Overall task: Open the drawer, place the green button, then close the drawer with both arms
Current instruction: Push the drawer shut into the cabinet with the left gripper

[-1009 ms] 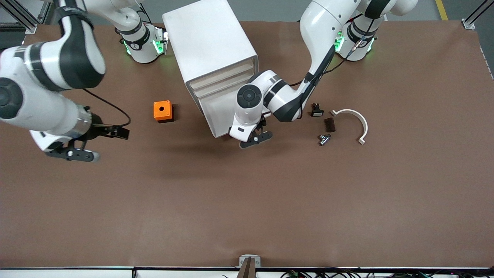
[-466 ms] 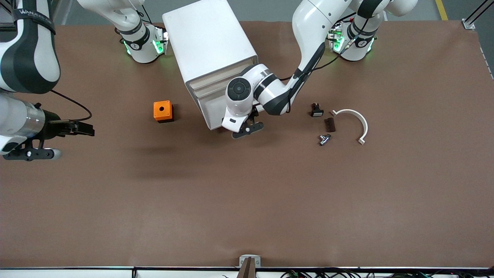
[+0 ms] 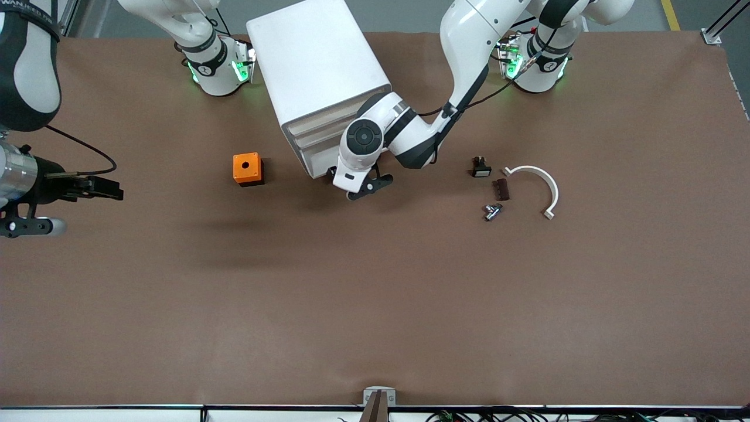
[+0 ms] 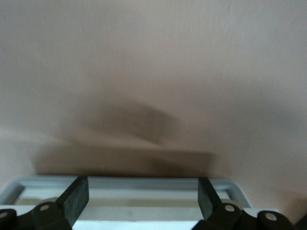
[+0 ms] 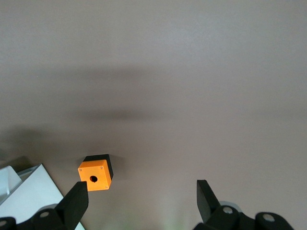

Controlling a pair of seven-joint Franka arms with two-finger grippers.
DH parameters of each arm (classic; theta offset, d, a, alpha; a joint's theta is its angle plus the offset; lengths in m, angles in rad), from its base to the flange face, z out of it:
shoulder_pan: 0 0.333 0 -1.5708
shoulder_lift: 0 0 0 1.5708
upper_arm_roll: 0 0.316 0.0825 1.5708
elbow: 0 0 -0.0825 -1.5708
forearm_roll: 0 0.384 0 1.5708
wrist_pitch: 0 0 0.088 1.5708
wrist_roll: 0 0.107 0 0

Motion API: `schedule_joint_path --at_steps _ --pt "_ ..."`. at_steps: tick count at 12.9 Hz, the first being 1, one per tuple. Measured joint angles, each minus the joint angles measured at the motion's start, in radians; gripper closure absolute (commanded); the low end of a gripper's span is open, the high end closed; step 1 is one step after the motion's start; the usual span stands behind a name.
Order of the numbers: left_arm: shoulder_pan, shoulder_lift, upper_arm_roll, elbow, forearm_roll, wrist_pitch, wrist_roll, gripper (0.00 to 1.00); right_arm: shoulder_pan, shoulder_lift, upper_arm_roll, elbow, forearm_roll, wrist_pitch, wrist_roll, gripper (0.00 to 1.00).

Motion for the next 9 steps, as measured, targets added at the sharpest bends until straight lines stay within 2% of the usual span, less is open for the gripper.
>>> schedule_joint_path --at_steps 5,9 --pt "-0.014 0.013 -0.015 -0.013 -0.141 0.000 0.000 0.00 -0.034 -0.004 0.000 0.052 0.000 -0.046 -0.038 0.00" --pt "-0.010 0.017 -0.014 -0.014 -0.178 0.000 0.002 0.00 -0.037 -0.010 0.000 0.126 -0.001 -0.084 -0.038 0.00"
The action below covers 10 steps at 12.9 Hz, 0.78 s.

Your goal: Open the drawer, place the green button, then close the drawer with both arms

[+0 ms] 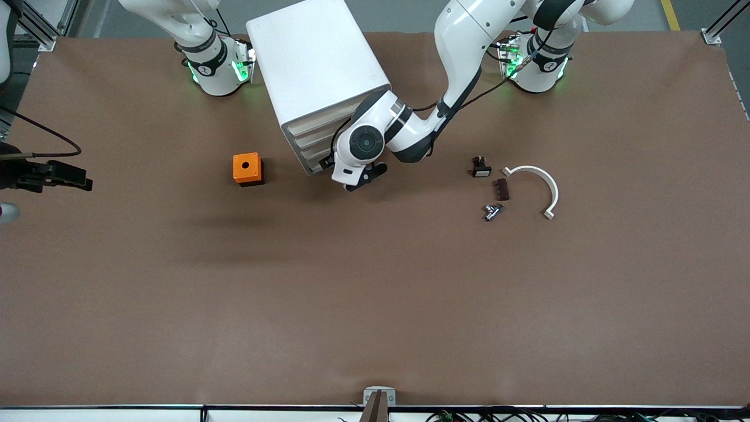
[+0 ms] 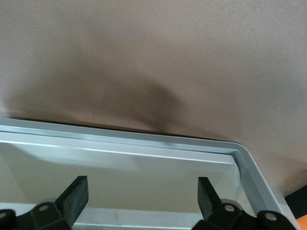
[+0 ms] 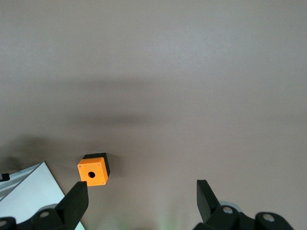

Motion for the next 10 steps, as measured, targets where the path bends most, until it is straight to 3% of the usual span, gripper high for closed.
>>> schedule_joint_path --at_steps 5,10 --pt "0.010 -0.002 0.000 0.007 0.022 0.008 0.013 0.00 0.000 -0.025 0.008 0.043 0.000 -0.103 0.042 0.00" --pt "0.149 -0.108 0.001 0.032 0.166 -0.024 0.041 0.01 0.000 -0.131 0.007 -0.028 0.000 -0.090 0.049 0.00"
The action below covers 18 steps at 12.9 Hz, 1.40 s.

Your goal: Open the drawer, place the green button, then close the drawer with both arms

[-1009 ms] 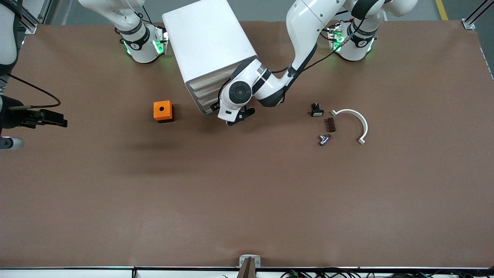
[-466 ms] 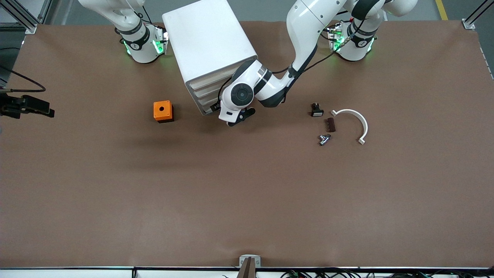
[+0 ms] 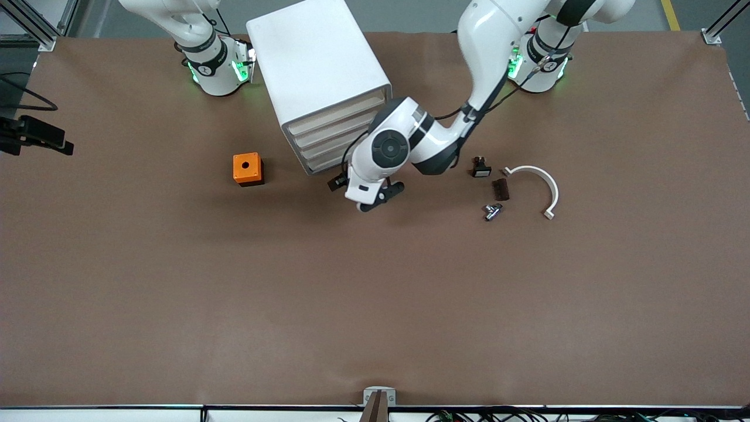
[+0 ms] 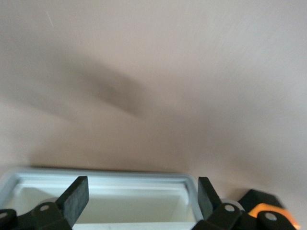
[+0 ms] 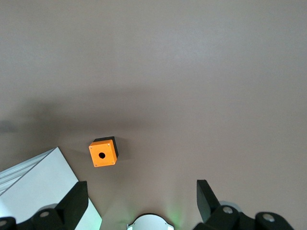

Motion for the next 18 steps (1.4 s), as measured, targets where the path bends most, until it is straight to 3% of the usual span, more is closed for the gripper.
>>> schedule_joint_path --at_steps 4,7,13,18 --pt "0.143 -0.193 0.001 0.017 0.175 -0.226 0.080 0.01 0.000 -0.115 0.002 -0.105 0.000 0.048 -0.015 0.00" --pt "0.280 -0.297 0.004 0.014 0.193 -0.381 0.268 0.01 -0.001 -0.134 -0.002 -0.150 0.000 0.084 -0.041 0.00" --pt "0.535 -0.397 0.006 0.008 0.252 -0.520 0.589 0.01 -0.002 -0.201 -0.001 -0.262 0.000 0.145 -0.043 0.00" --pt "0.612 -0.433 0.006 -0.010 0.255 -0.559 0.720 0.00 -0.002 -0.202 -0.001 -0.264 0.000 0.148 -0.043 0.00"
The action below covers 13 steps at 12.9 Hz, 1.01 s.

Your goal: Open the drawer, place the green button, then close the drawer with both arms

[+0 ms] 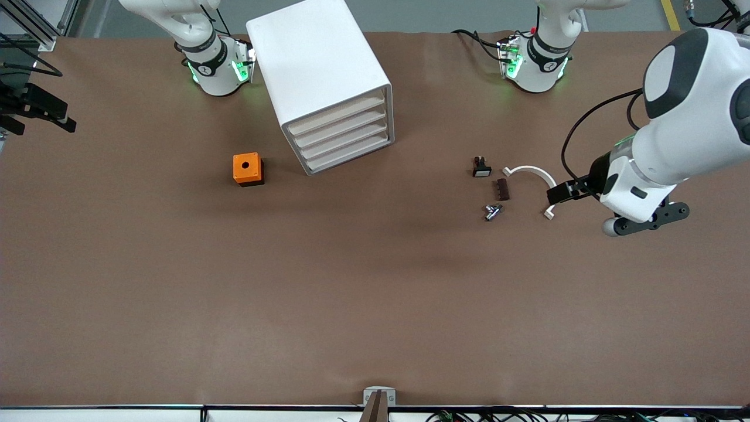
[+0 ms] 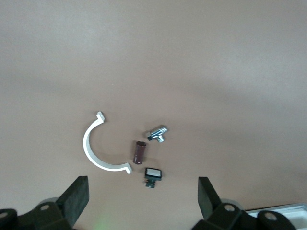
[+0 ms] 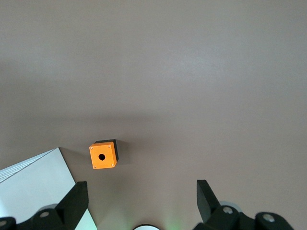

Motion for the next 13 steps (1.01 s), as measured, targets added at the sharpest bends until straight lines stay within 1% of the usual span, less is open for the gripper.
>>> schedule_joint_path --at_steps 3,5,7,13 --pt "0.038 -0.025 0.014 -0.037 0.017 -0.003 0.102 0.00 0.000 0.000 0.000 0.000 -0.009 0.007 0.000 0.00" --pt "0.044 -0.070 0.045 -0.088 0.022 -0.004 0.155 0.00 0.000 -0.001 -0.001 0.000 -0.014 0.011 0.000 0.00" --pt "0.045 -0.115 0.070 -0.118 0.022 -0.004 0.181 0.00 -0.001 -0.001 -0.002 0.000 -0.019 0.014 0.000 0.00" --pt "0.060 -0.203 0.074 -0.119 0.023 -0.002 0.183 0.00 -0.003 -0.003 -0.003 0.000 -0.040 0.036 0.000 0.00"
